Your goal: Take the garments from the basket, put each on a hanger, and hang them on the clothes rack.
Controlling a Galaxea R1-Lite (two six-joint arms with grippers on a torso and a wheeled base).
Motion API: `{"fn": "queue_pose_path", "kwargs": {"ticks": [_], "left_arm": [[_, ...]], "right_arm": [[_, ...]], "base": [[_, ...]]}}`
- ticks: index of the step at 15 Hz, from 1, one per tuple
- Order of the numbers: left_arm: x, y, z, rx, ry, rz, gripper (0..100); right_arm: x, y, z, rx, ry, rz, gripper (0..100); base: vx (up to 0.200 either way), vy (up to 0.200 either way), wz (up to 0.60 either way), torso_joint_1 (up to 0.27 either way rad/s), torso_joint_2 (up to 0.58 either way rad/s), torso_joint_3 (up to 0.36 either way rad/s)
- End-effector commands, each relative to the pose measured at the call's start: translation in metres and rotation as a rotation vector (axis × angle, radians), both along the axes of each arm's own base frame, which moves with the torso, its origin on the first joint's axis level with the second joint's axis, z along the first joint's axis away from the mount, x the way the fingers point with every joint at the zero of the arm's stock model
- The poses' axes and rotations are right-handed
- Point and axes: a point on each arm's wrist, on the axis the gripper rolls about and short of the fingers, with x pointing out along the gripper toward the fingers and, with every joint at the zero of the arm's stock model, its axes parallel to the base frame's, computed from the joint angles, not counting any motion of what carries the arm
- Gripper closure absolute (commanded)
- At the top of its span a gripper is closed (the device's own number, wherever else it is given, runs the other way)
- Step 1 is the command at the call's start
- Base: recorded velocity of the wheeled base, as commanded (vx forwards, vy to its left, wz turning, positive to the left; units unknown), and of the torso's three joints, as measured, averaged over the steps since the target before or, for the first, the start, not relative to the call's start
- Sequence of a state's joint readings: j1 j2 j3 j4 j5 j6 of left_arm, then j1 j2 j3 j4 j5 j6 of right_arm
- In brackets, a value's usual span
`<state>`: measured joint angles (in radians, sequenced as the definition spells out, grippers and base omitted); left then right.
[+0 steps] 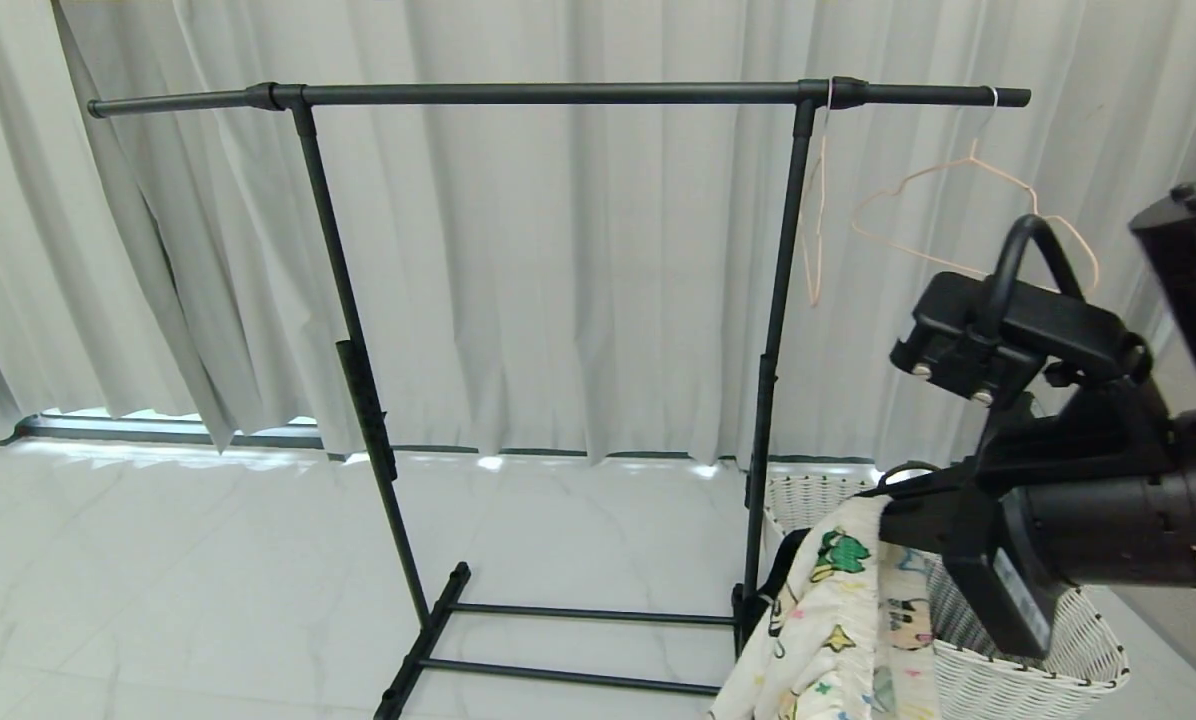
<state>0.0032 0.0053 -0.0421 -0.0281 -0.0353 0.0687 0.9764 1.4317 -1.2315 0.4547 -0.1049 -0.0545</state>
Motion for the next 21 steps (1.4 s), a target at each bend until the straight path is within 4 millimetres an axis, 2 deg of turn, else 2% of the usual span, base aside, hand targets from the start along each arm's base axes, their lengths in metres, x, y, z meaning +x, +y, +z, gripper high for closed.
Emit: {"fn": "queue_pose_path", "kwargs": {"ticks": [1,2,3,4,5,7,11,15,17,19,21], "left_arm": [[-0.001,-0.001,0.058,-0.006,-0.049,-0.073,0],[0.002,-0.001,0.071,-0.006,-0.043,-0.079,0],[0.021,-0.002,0.114,-0.005,-0.011,-0.117,0],[0.035,-0.003,0.139,-0.003,0.0,-0.151,0],[0.048,-0.005,0.156,0.001,0.012,-0.209,0],[0.07,-0.011,0.167,0.009,0.066,-0.33,0],[0.111,-0.035,0.156,0.027,0.248,-0.45,0],[0.113,-0.076,0.131,0.045,0.413,-0.633,0],[0.117,-0.115,0.125,0.001,0.457,-0.657,0],[0.117,-0.164,0.109,-0.019,0.494,-0.604,0],[0.114,-0.194,0.094,-0.016,0.561,-0.616,0]], "right_arm": [[0.005,0.028,-0.016,-0.02,0.021,0.036,100],[0.006,0.032,-0.017,-0.012,0.016,0.041,100],[0.01,0.044,-0.021,0.007,0.004,0.051,100],[0.013,0.052,-0.023,0.028,-0.012,0.054,100],[0.016,0.06,-0.025,0.046,-0.027,0.055,100],[0.023,0.07,-0.024,0.062,-0.057,0.03,100],[0.033,0.084,-0.016,0.098,-0.101,-0.006,100],[0.042,0.085,-0.008,0.12,-0.123,-0.037,100],[0.042,0.085,-0.005,0.131,-0.127,-0.039,100],[0.042,0.085,-0.004,0.144,-0.134,-0.039,100],[0.041,0.087,-0.001,0.167,-0.147,-0.035,100]], "base": [[0.0,0.0,0.0,0.0,0.0,0.0],[0.0,0.0,0.0,0.0,0.0,0.0],[0.0,0.0,0.0,0.0,0.0,0.0],[0.0,0.0,0.0,0.0,0.0,0.0],[0.0,0.0,0.0,0.0,0.0,0.0],[0.0,0.0,0.0,0.0,0.0,0.0],[0.0,0.0,0.0,0.0,0.0,0.0],[0.0,0.0,0.0,0.0,0.0,0.0],[0.0,0.0,0.0,0.0,0.0,0.0],[0.0,0.0,0.0,0.0,0.0,0.0],[0.0,0.0,0.0,0.0,0.0,0.0]]}}
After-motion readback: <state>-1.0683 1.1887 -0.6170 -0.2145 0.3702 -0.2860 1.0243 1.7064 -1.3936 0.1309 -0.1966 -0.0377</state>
